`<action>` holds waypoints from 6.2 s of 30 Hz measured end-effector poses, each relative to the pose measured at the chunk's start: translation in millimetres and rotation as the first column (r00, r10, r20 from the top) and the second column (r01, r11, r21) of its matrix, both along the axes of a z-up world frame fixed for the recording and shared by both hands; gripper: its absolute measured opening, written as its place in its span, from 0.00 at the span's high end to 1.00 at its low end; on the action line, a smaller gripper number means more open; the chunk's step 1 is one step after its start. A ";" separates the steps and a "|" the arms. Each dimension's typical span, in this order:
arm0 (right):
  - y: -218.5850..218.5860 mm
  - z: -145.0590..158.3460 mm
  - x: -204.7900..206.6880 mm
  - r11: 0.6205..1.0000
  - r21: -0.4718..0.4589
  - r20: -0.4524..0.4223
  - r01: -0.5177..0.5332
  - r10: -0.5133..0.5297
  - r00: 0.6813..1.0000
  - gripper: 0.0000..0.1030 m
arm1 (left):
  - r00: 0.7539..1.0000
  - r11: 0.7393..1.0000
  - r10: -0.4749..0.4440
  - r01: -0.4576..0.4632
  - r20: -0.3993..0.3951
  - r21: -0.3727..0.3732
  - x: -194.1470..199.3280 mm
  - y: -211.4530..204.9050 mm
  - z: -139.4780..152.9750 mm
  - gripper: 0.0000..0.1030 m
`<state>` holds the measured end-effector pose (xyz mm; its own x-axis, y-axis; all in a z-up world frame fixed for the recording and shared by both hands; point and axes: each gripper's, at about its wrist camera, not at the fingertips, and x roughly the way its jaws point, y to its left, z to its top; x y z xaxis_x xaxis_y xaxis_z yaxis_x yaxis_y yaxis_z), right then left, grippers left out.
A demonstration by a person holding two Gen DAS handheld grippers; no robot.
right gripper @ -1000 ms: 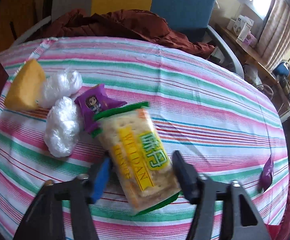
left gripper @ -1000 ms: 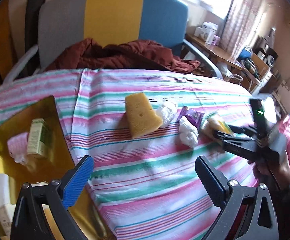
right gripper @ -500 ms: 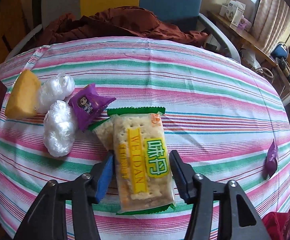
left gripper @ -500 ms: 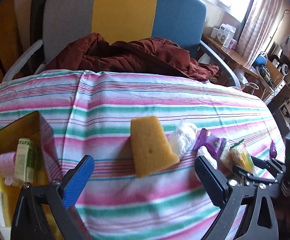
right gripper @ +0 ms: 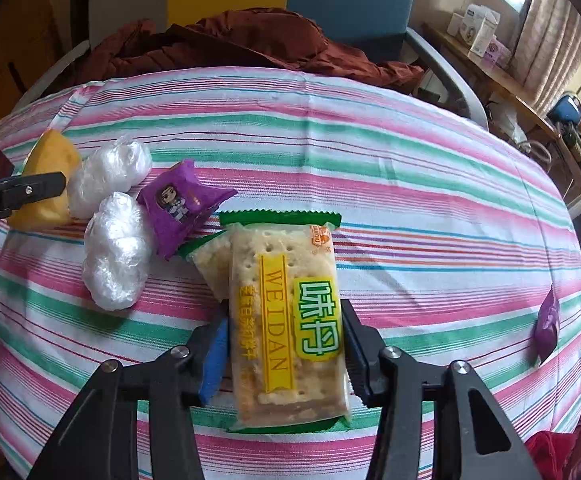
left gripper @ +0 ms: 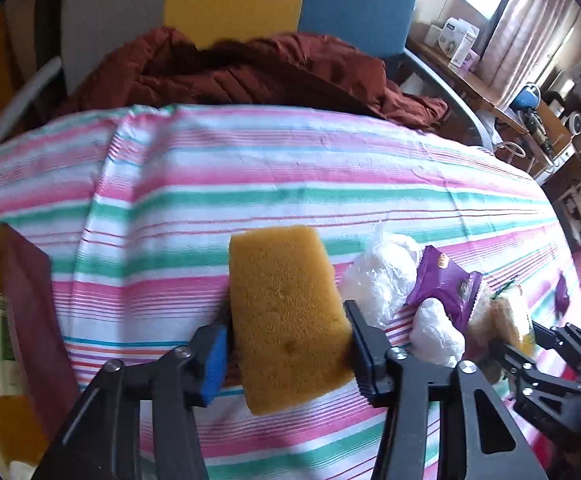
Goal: Organize objects
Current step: 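Grasp the WEIDAN cracker pack with the right gripper while the left gripper grasps the yellow sponge, then carry the sponge with the left gripper while the right gripper carries the cracker pack into the tray, then open both grippers in the tray and withdraw toward the remaining items, then grasp a plastic-wrapped white bundle with the left gripper while the right gripper approaches another cracker pack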
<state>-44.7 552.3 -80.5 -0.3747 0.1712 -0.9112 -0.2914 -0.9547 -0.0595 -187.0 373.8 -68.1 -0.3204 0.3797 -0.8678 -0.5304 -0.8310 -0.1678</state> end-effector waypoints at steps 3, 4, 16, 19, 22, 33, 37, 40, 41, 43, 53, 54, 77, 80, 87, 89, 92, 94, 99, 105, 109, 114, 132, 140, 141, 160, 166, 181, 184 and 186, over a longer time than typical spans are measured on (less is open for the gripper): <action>1.2 3.4 2.6 0.999 -0.033 -0.021 0.000 -0.001 1.000 0.55 | 0.999 0.999 -0.029 0.030 -0.037 0.033 15.6 -4.6 15.7 0.52; 1.2 4.5 3.0 0.999 -0.035 -0.027 0.000 -0.001 1.000 0.55 | 0.998 0.998 -0.041 0.043 -0.050 0.043 22.0 -6.9 22.2 0.52; 10.9 32.8 16.5 0.993 -0.113 -0.173 0.042 -0.062 0.983 0.55 | 0.984 0.981 -0.106 0.127 -0.141 0.149 94.5 -58.5 88.8 0.52; 5.4 37.8 17.8 0.990 -0.138 -0.200 0.022 -0.050 0.979 0.54 | 0.983 0.977 -0.086 0.115 -0.160 0.180 102.6 -87.0 103.7 0.52; -7.2 41.2 16.6 0.988 -0.152 -0.212 -0.007 -0.026 0.977 0.55 | 0.983 0.975 -0.043 0.081 -0.181 0.205 107.5 -123.1 116.0 0.52; -124.3 85.0 4.8 0.957 -0.141 -0.293 -0.255 0.206 0.934 0.54 | 0.956 0.949 0.234 -0.186 -0.175 0.254 109.9 -294.8 113.2 0.51; -190.2 102.3 -12.9 0.912 -0.113 -0.314 -0.395 0.344 0.885 0.54 | 0.935 0.928 0.316 -0.270 -0.161 0.255 112.7 -342.5 99.5 0.51; -241.2 109.5 -27.4 0.865 -0.082 -0.307 -0.495 0.451 0.838 0.54 | 0.914 0.905 0.380 -0.335 -0.144 0.264 112.3 -371.7 88.8 0.51; -256.2 110.3 -32.2 0.849 -0.071 -0.301 -0.524 0.482 0.823 0.54 | 0.908 0.898 0.396 -0.351 -0.140 0.265 111.3 -377.6 84.5 0.51; -288.0 110.4 -42.4 0.810 -0.045 -0.282 -0.584 0.551 0.786 0.54 | 0.895 0.885 0.425 -0.380 -0.133 0.269 108.5 -393.4 78.4 0.51; -411.1 91.5 -97.4 0.573 0.016 -0.121 -0.820 0.815 0.567 0.51 | 0.903 0.884 0.427 -0.404 -0.054 0.234 87.3 -400.9 37.2 0.51; -416.9 86.8 -102.0 0.576 0.052 -0.101 -0.816 0.816 0.569 0.47 | 0.905 0.886 0.424 -0.403 -0.048 0.231 85.6 -400.3 33.3 0.51; -367.6 64.0 -50.0 0.793 -0.022 -0.194 -0.609 0.594 0.780 0.34 | 0.852 0.850 0.501 -0.452 -0.152 0.270 104.2 -412.7 52.2 0.16; -365.9 62.8 -42.7 0.802 -0.041 -0.205 -0.596 0.577 0.791 0.33 | 0.847 0.855 0.498 -0.446 -0.185 0.263 107.4 -414.6 53.8 0.19; -361.0 61.5 -21.4 0.824 -0.053 -0.217 -0.564 0.542 0.812 0.33 | 0.863 0.872 0.481 -0.452 -0.156 0.187 89.6 -396.1 33.3 0.26; -359.7 62.4 -15.9 0.830 -0.043 -0.219 -0.557 0.536 0.815 0.31 | 0.866 0.878 0.473 -0.449 -0.163 0.165 88.6 -389.6 29.1 0.26; -359.2 63.5 -8.9 0.838 -0.023 -0.223 -0.545 0.527 0.820 0.23 | 0.868 0.887 0.460 -0.439 -0.185 0.147 92.0 -384.2 29.4 0.24; -359.3 63.7 -5.7 0.845 -0.014 -0.227 -0.535 0.519 0.824 0.22 | 0.869 0.893 0.449 -0.426 -0.206 0.147 96.3 -381.2 33.0 0.23; -359.5 62.4 0.8 0.854 -0.004 -0.232 -0.519 0.505 0.832 0.21 | 0.866 0.902 0.432 -0.408 -0.251 0.143 108.3 -376.3 45.0 0.14; -354.7 65.7 8.5 0.864 -0.003 -0.250 -0.503 0.487 0.837 0.21 | 0.849 0.897 0.441 -0.407 -0.291 0.172 125.6 -376.1 64.2 0.09; -351.3 67.0 12.8 0.874 0.003 -0.259 -0.486 0.470 0.844 0.21 | 0.843 0.897 0.442 -0.406 -0.307 0.175 136.8 -374.0 71.8 0.07; -344.1 70.2 17.9 0.895 0.033 -0.280 -0.446 0.436 0.855 0.17 | 0.828 0.905 0.424 -0.400 -0.368 0.142 151.3 -365.4 78.5 0.04; -295.5 60.2 30.9 0.944 -0.004 -0.276 -0.329 0.315 0.908 0.17 | 0.857 0.948 0.313 -0.308 -0.410 0.080 174.6 -323.2 80.3 0.03; -275.5 53.2 34.6 0.959 -0.003 -0.256 -0.283 0.273 0.927 0.17 | 0.867 0.961 0.273 -0.267 -0.416 0.074 180.3 -308.2 83.6 0.02; -273.2 53.1 34.7 0.961 0.006 -0.253 -0.277 0.269 0.929 0.17 | 0.868 0.962 0.267 -0.261 -0.418 0.073 181.2 -306.2 84.3 0.02; -215.4 52.2 33.1 0.962 0.172 -0.174 -0.211 0.241 0.955 0.17 | 0.898 0.974 0.224 -0.214 -0.378 0.067 179.4 -290.0 78.8 0.02; -158.5 50.5 24.8 0.977 0.156 -0.148 -0.142 0.166 0.975 0.17 | 0.905 0.977 0.213 -0.207 -0.368 0.058 176.6 -284.8 76.8 0.02; 6.2 4.0 12.6 0.973 -0.013 -0.061 0.229 -0.230 0.971 0.17 | 0.928 0.995 0.103 -0.100 -0.357 0.027 163.0 -233.6 81.2 0.02; 14.2 7.8 17.5 0.963 -0.044 -0.080 0.264 -0.267 0.960 0.17 | 0.935 0.998 0.063 -0.055 -0.349 0.032 158.6 -211.9 83.6 0.02; 17.6 7.8 19.1 0.958 -0.058 -0.074 0.282 -0.286 0.955 0.17 | 0.936 0.999 0.031 -0.020 -0.350 0.037 156.5 -195.5 85.9 0.02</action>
<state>-25.6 569.9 -72.7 -0.3898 0.2399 -0.8891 -0.5527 -0.8332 0.0174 -30.6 178.4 17.8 -0.6119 0.3933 -0.6862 -0.5392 -0.8422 -0.0019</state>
